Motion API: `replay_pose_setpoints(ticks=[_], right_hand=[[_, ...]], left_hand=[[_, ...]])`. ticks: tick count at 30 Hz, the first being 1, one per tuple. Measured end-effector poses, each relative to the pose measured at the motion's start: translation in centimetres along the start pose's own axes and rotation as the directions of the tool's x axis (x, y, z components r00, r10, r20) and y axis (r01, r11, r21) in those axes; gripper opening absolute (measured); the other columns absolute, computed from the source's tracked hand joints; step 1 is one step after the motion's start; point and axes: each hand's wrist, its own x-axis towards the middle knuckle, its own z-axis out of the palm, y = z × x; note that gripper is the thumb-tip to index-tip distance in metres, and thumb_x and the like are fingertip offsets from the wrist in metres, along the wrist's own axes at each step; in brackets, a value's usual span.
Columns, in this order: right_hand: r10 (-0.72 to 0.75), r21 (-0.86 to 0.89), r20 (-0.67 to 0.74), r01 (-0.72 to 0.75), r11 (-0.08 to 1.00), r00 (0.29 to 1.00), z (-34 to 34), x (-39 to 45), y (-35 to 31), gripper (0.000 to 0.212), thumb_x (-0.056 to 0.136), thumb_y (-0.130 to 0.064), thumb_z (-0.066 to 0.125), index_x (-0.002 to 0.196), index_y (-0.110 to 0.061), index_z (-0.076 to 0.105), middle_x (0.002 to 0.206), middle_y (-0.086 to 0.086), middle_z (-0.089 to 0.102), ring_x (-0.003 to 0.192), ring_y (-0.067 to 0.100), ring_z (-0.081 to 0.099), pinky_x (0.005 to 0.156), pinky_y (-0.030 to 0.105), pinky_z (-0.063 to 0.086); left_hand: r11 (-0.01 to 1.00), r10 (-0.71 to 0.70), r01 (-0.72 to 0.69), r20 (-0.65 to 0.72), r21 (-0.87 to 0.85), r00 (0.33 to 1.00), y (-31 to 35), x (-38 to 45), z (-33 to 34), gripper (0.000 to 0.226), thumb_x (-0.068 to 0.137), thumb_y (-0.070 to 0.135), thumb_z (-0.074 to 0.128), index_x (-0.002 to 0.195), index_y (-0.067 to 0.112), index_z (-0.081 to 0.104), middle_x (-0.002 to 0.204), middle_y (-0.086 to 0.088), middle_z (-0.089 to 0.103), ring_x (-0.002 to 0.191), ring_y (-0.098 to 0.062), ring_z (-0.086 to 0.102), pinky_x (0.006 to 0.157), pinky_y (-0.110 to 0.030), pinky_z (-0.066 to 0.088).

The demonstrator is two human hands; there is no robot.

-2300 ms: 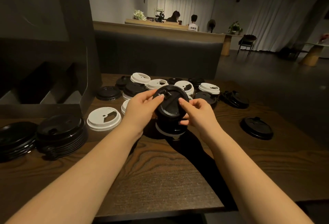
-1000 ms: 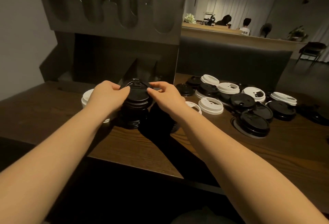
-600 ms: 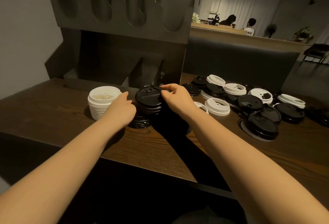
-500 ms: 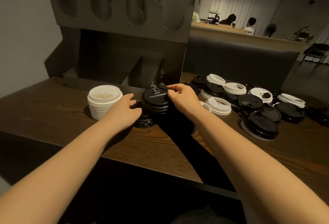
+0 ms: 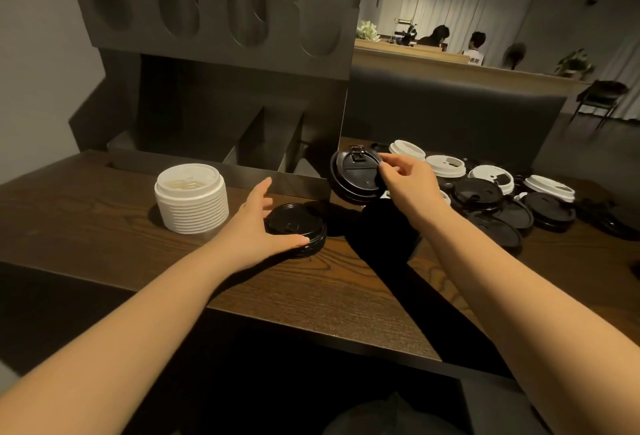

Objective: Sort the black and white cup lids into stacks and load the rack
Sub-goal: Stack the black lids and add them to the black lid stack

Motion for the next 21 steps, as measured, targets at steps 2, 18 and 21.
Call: replay_pose_setpoints(ticks=[2,18,21], right_hand=[[-0.035,0.048,-0.018,0.036,0.998,0.999,0.2,-0.4,-0.6,0.027,0.097,-0.016,0.05,0.117,-0.022,0.067,0.081,-0.007,0.069,0.079,0.005,0.063,0.07,0.017,0.048],[-0.015,-0.022,0.43,0.027,0.999,0.903,2.6,-2.0,-3.7,0.026,0.098,-0.012,0.05,0.121,-0.013,0.062,0.111,0.001,0.062,0.103,0.01,0.058,0.08,0.016,0.049],[0.011,-0.001,0.405,-0.012,1.0,0.914,2.7,-2.0,-3.5,0.025,0.097,-0.012,0.05,0.119,-0.012,0.063,0.108,0.002,0.063,0.101,0.011,0.059,0.077,0.015,0.05]], left_hand=[[1.0,0.014,-0.015,0.041,0.024,0.999,-0.1,0.2,0.0,0.109,0.073,0.038,0.079,0.153,0.028,0.006,0.156,0.002,0.03,0.14,-0.02,0.033,0.114,-0.039,0.031],[0.998,0.039,-0.056,0.38,0.034,0.924,-0.7,-0.2,-2.2,0.14,0.034,0.075,0.08,0.144,0.051,-0.003,0.159,0.01,0.015,0.146,-0.016,0.018,0.118,-0.039,0.02],[1.0,0.017,-0.017,0.377,-0.004,0.926,-0.4,-0.5,-2.3,0.147,0.03,0.075,0.08,0.141,0.053,-0.013,0.16,0.012,0.006,0.147,-0.015,0.009,0.116,-0.037,0.015]])
